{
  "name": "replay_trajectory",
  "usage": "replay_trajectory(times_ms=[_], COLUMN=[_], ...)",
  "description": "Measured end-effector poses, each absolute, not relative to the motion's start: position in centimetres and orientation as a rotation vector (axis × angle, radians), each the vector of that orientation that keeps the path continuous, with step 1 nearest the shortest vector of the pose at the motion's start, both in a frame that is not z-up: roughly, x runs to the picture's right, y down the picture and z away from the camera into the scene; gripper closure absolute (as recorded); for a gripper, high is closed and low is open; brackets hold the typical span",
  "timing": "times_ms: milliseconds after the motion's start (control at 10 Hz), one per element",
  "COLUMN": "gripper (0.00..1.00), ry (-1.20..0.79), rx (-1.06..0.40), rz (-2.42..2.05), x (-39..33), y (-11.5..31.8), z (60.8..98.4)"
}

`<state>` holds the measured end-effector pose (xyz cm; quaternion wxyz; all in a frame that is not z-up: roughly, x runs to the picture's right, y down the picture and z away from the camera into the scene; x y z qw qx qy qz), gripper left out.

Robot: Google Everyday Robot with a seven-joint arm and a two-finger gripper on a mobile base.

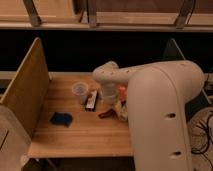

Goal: Drag the pepper across the table

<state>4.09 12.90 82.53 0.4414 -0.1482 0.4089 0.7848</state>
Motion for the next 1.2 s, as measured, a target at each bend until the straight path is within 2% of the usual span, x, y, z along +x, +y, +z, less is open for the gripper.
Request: replay_trajectory(times_ms=[900, 1200], gripper=[0.35, 0.35], ry=[1.011, 0.930], rx=[-0.367, -0.415], rz=[1.949, 1.983], x=[4.1, 3.2], y=[12.8, 12.7], z=[82.5, 83.6])
